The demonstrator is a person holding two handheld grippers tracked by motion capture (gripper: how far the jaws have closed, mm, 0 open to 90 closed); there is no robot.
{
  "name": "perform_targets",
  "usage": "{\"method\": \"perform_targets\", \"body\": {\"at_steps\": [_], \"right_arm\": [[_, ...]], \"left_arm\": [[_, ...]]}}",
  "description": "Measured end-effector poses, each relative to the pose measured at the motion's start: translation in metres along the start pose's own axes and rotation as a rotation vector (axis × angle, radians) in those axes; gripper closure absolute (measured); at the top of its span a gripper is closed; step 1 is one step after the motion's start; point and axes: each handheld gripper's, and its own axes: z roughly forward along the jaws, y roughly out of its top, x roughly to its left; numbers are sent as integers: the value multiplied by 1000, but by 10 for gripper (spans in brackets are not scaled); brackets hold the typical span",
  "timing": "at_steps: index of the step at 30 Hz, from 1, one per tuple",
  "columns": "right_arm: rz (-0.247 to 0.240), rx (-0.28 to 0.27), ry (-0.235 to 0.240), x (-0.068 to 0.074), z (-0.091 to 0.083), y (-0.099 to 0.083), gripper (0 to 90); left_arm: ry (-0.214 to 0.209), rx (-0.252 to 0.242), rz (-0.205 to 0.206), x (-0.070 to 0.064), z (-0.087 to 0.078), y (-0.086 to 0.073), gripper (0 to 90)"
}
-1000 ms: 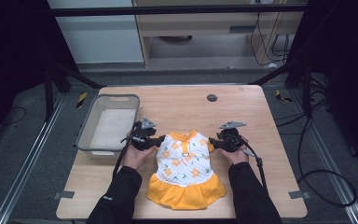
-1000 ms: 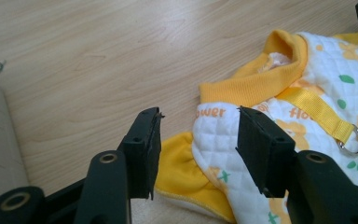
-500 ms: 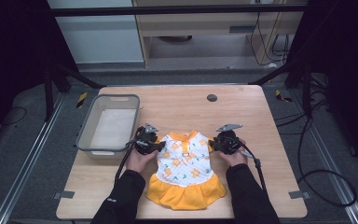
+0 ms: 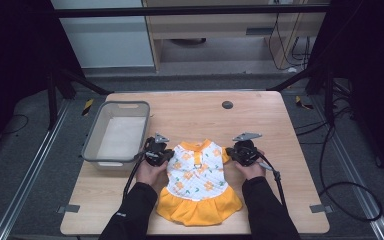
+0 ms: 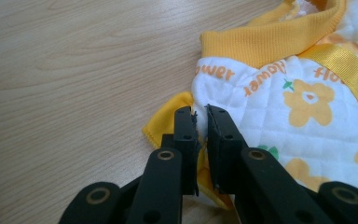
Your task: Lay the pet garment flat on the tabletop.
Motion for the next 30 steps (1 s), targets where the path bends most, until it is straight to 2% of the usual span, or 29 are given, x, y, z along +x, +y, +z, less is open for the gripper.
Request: {"method": "perform_targets", "body": {"at_steps": [1, 2, 3, 4, 6, 8, 9, 10, 13, 14, 16, 18, 20, 22, 24, 25, 30], "right_arm": [[0, 0, 0, 0, 0, 0, 892], [1, -10, -2, 0, -3, 1, 893], [-2, -46, 1, -1, -10, 6, 893], [-2, -46, 1, -1, -10, 6, 893], [-1, -86, -4, -3, -17, 14, 893], [-4, -103, -11, -4, -20, 18, 893], [-4, -143, -32, -6, -24, 28, 893], [-6, -154, -41, -7, -24, 31, 892], [-30, -180, -105, -7, -24, 42, 889], [-36, -183, -125, -7, -22, 44, 883], [-49, -183, -165, -7, -18, 47, 823], [-64, -175, -207, -7, -14, 48, 758], [-65, -171, -205, -6, -14, 46, 720], [-66, -167, -197, -5, -15, 44, 721], [-62, -161, -155, -2, -22, 40, 725], [-66, -161, -137, -1, -25, 38, 726], [-82, -148, -56, 12, -40, 26, 755]], "left_arm": [[0, 0, 0, 0, 0, 0, 831], [6, -19, 3, 0, -3, 1, 831], [13, -59, 4, 0, -10, 6, 833], [13, -59, 4, 0, -10, 6, 833], [30, -106, 23, 0, -20, 19, 833], [39, -119, 34, 0, -23, 24, 833], [47, -131, 34, 1, -26, 30, 833], [62, -148, 37, 2, -28, 39, 832], [81, -180, 26, 5, -24, 50, 822], [88, -190, 20, 7, -21, 52, 801], [105, -179, -5, 9, -15, 55, 659], [104, -167, -19, 10, -15, 55, 572], [90, -169, -20, 10, -19, 54, 541], [89, -176, -17, 9, -22, 53, 536], [61, -182, -30, 8, -29, 50, 538], [37, -187, -24, 5, -36, 45, 543], [-26, -161, 47, -8, -50, 29, 602]]}}
